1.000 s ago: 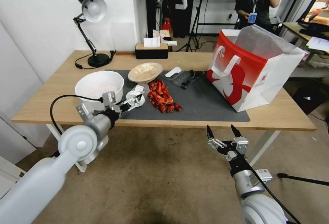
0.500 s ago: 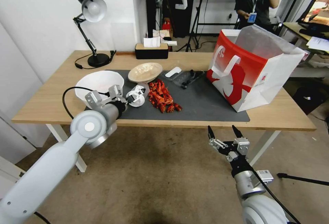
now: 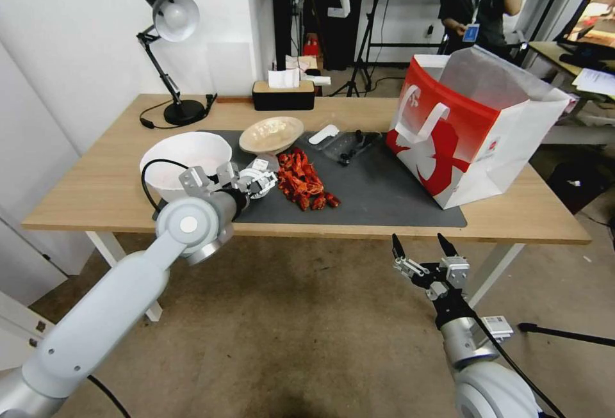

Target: Pick up the trash from the table and place it into the takeout bag.

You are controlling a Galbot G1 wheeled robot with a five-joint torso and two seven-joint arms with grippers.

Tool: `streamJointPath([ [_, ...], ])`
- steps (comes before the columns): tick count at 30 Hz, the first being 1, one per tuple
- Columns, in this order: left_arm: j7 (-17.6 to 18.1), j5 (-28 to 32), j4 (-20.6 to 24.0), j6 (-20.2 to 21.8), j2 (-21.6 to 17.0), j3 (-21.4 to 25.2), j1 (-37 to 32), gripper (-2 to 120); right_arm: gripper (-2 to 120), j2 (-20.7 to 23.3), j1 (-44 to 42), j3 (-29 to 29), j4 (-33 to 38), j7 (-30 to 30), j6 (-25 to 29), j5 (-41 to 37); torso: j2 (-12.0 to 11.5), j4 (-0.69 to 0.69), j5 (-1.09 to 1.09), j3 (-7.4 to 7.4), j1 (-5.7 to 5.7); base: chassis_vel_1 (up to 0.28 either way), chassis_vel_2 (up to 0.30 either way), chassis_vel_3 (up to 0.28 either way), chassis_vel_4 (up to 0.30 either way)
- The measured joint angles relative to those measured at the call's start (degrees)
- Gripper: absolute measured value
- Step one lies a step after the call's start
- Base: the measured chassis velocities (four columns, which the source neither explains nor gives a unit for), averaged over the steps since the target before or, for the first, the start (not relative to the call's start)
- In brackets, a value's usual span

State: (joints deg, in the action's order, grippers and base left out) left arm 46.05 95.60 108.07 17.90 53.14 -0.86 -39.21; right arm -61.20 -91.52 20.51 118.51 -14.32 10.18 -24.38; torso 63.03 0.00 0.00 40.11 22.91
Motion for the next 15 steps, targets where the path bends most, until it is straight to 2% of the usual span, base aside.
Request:
streamJointPath([
  [15,1.1,-2.9,-0.7,-0.2,0.1,0.0,-0.1,100,100,-0.7,-0.5,0.0,-0.1,-0.1,0.0,1.1,0.0,0.00,0.00,0.00,0.00,0.000,0.000,0.000,0.000],
])
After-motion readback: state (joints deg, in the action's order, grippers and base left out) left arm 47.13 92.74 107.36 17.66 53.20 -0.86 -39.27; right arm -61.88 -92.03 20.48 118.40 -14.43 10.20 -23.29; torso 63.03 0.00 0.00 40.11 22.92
